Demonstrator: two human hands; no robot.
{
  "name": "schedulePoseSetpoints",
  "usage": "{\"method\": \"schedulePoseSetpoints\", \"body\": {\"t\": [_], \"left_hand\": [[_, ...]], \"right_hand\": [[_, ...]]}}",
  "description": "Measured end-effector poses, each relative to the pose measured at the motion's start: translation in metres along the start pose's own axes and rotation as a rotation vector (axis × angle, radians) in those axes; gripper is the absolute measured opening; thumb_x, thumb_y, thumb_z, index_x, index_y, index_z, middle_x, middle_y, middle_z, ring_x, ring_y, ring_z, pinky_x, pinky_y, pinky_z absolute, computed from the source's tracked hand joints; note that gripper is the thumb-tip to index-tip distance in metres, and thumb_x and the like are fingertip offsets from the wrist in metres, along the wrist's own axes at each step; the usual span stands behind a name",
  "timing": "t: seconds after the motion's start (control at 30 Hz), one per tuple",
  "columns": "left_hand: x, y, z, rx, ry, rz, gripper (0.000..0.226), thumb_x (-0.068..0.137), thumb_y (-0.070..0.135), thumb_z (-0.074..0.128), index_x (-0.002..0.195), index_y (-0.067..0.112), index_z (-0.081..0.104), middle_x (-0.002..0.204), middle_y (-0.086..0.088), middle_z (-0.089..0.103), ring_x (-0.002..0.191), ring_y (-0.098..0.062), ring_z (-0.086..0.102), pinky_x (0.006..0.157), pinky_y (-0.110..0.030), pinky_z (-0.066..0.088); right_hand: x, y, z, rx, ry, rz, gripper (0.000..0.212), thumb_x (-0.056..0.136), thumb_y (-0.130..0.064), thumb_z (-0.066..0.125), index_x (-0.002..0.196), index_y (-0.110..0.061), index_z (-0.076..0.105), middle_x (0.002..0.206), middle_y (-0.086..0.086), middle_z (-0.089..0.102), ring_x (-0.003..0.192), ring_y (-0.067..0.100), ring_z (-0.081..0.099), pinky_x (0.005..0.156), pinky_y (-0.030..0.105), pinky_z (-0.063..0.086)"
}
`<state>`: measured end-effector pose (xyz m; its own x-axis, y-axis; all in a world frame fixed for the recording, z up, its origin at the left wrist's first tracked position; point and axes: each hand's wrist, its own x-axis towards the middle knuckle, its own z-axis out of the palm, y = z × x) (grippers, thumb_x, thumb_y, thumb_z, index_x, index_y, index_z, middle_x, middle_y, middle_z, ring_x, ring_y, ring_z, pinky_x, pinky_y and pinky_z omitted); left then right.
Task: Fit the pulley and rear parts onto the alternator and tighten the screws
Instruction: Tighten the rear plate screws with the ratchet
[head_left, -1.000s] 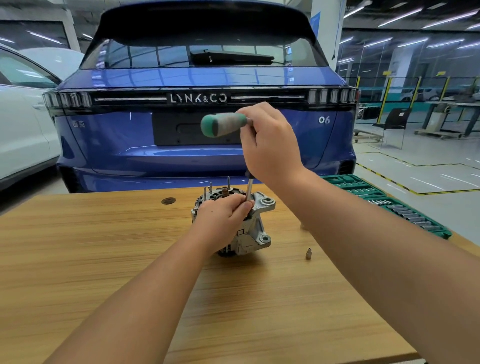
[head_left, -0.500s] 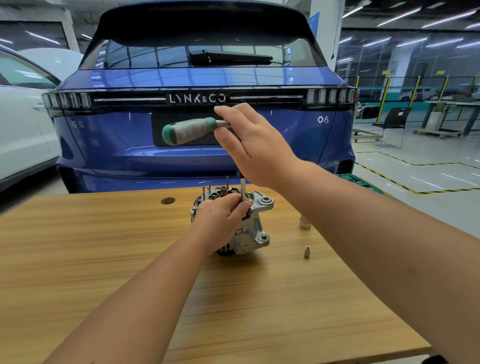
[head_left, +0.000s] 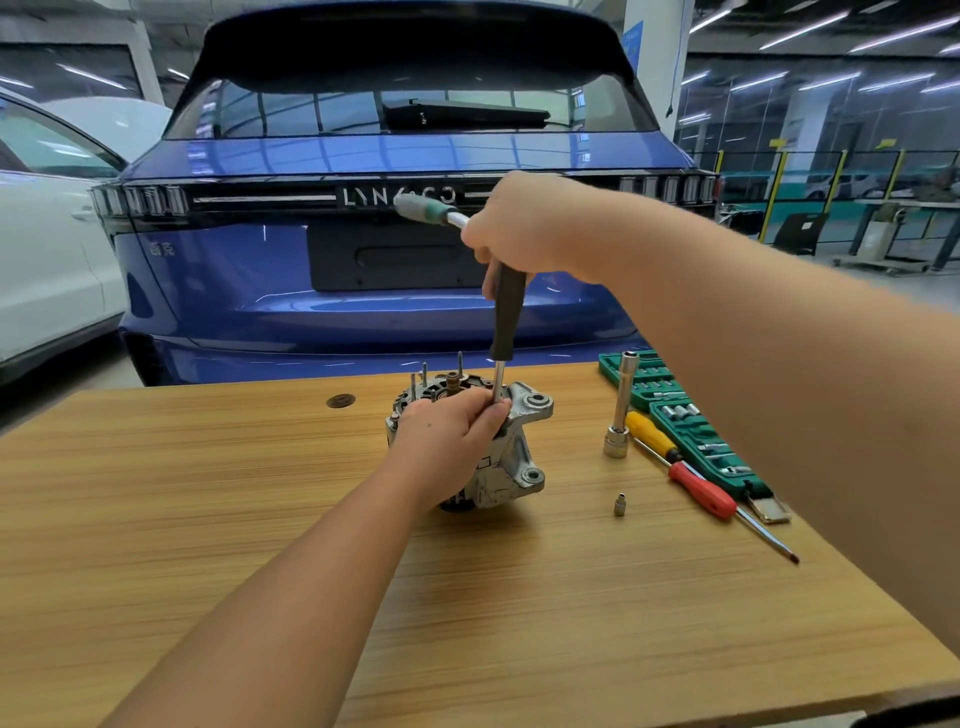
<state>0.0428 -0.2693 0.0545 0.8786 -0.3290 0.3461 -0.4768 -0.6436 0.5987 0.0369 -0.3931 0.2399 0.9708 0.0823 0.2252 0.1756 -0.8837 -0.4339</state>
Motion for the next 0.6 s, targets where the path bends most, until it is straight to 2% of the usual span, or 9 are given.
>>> {"method": "schedulePoseSetpoints", "body": {"t": [0.07,0.1,0.2,0.3,0.37,0.43,0.47,0.53,0.6], "left_hand": [[0.000,0.000,0.000,0.004,-0.004,0.002,0.023,0.104,0.050,0.039,0.097,0.041,0.059,0.071,0.010,0.064,0.064,-0.008,0.054,0.098,-0.053,0.045],[0.000,0.000,0.000,0.002,-0.004,-0.002,0.024,0.104,0.050,0.039,0.095,0.041,0.059,0.071,0.010,0.064,0.064,-0.009,0.053,0.098,-0.053,0.045],[0.001,0.000,-0.001,-0.001,0.000,-0.010,0.024,0.104,0.050,0.039,0.096,0.040,0.060,0.071,0.010,0.063,0.065,-0.008,0.053,0.098,-0.052,0.044],[0.001,0.000,-0.002,-0.009,0.004,-0.013,0.029,0.104,0.050,0.039,0.101,0.035,0.063,0.073,0.010,0.063,0.066,-0.009,0.053,0.096,-0.052,0.044],[0.001,0.000,-0.002,-0.020,0.008,-0.017,0.033,0.105,0.049,0.038,0.101,0.030,0.065,0.074,0.008,0.064,0.066,-0.011,0.052,0.095,-0.052,0.044],[0.001,0.000,-0.002,-0.026,0.011,-0.012,0.036,0.105,0.048,0.037,0.103,0.027,0.066,0.077,0.006,0.066,0.065,-0.010,0.052,0.094,-0.051,0.044],[0.001,0.000,-0.002,-0.020,0.012,-0.007,0.036,0.105,0.047,0.036,0.103,0.027,0.065,0.078,0.006,0.066,0.065,-0.010,0.053,0.094,-0.051,0.044],[0.001,0.001,-0.002,-0.007,0.013,-0.003,0.035,0.106,0.047,0.036,0.100,0.028,0.064,0.078,0.007,0.065,0.067,-0.009,0.054,0.093,-0.050,0.044],[0.002,0.001,-0.002,-0.002,0.012,-0.004,0.034,0.105,0.048,0.037,0.096,0.029,0.064,0.073,0.009,0.062,0.065,-0.008,0.053,0.093,-0.050,0.045]], "right_hand": [[-0.007,0.005,0.000,0.409,-0.128,0.152,0.025,0.101,-0.027,0.041,0.096,-0.011,0.059,0.076,0.000,0.076,0.069,0.013,0.074,0.091,0.042,0.051],[-0.009,0.009,0.003,0.656,-0.159,0.194,0.021,0.100,-0.024,0.040,0.099,-0.011,0.057,0.076,0.000,0.075,0.073,0.017,0.075,0.097,0.047,0.047],[-0.013,0.018,0.026,1.315,-0.090,0.215,0.023,0.101,-0.021,0.043,0.123,-0.015,0.050,0.093,0.003,0.078,0.083,0.019,0.077,0.092,0.047,0.038],[-0.013,0.021,0.046,1.622,0.008,0.167,0.019,0.104,-0.027,0.050,0.119,-0.017,0.057,0.101,-0.002,0.077,0.093,0.018,0.071,0.086,0.039,0.043],[-0.015,0.021,0.054,1.593,0.084,0.084,0.013,0.102,-0.024,0.056,0.105,-0.013,0.064,0.094,-0.003,0.076,0.094,0.017,0.067,0.089,0.042,0.048],[-0.017,0.021,0.060,1.404,0.263,-0.054,0.009,0.101,-0.020,0.059,0.093,-0.016,0.060,0.099,0.004,0.075,0.096,0.017,0.069,0.090,0.041,0.051],[-0.018,0.022,0.063,1.216,0.386,-0.147,0.009,0.101,-0.018,0.058,0.092,-0.019,0.060,0.102,0.006,0.074,0.097,0.015,0.068,0.090,0.036,0.053],[-0.022,0.025,0.069,0.730,0.601,-0.361,0.014,0.101,-0.013,0.057,0.108,-0.014,0.069,0.107,0.001,0.071,0.101,0.008,0.065,0.092,0.025,0.051],[-0.021,0.030,0.072,0.353,0.674,-0.515,0.022,0.097,-0.004,0.057,0.114,-0.005,0.072,0.111,0.004,0.071,0.106,0.019,0.064,0.091,0.039,0.052]]}}
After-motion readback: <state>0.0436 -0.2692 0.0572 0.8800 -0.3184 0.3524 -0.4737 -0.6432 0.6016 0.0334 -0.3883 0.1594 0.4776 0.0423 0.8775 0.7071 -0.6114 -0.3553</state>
